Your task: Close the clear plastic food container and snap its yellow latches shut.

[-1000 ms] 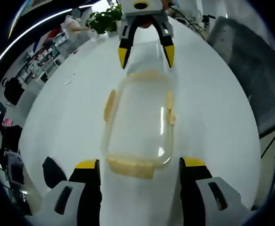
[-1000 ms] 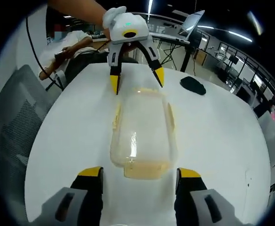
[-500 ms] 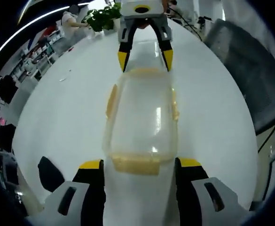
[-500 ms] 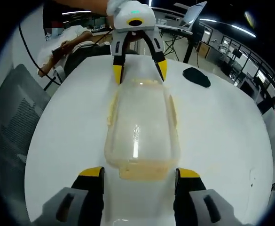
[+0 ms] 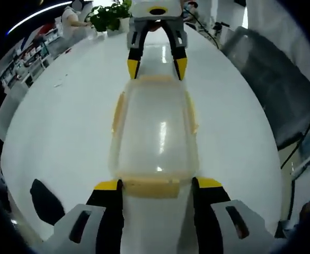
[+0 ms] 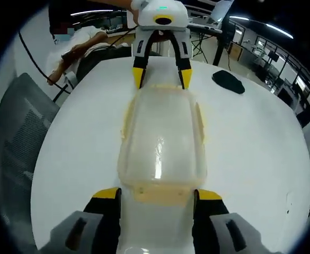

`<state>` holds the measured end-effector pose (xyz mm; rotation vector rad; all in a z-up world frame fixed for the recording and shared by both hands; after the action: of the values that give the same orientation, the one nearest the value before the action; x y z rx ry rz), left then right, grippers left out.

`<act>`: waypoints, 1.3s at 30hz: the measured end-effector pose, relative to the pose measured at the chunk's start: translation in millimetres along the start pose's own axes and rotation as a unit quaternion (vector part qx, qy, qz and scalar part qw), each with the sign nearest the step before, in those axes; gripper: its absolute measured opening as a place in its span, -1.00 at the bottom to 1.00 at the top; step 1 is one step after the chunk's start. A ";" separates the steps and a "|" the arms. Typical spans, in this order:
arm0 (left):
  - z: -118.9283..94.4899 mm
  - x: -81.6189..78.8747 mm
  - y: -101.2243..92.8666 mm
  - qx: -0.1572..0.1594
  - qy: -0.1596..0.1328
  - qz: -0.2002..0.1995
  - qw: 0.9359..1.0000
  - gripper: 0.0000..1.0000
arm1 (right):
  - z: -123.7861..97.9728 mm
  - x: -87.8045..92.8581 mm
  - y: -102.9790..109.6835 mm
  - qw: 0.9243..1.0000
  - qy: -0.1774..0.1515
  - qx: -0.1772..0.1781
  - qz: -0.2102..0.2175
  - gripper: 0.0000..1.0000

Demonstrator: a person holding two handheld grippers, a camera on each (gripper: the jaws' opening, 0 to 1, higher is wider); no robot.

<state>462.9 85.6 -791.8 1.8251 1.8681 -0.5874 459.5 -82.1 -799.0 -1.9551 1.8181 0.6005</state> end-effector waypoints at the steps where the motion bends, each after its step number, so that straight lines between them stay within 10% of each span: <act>1: -0.1 0.4 0.5 0.000 0.000 0.002 1.000 -0.02 | 0.0 -0.1 -0.7 1.000 -0.001 0.000 0.000 0.01; 39: -4.8 -3.0 -6.2 -0.014 0.042 -0.018 0.999 -0.26 | -8.0 -5.7 -1.7 1.000 0.013 0.011 -0.004 -0.31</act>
<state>456.6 86.0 -786.2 1.8266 1.9579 -0.5015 461.2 -81.8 -789.1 -1.9640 1.8248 0.5534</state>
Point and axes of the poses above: the point that each gripper's makers call its tool centre point, and the gripper's own axes: z roughly forward along the fingers, y roughly to its left, x roughly out of its underside, the point moved 1 cm from there along -z, roughly backward along the fingers, and after that the axes turned 6 degrees about -y, right-handed, at the moved point
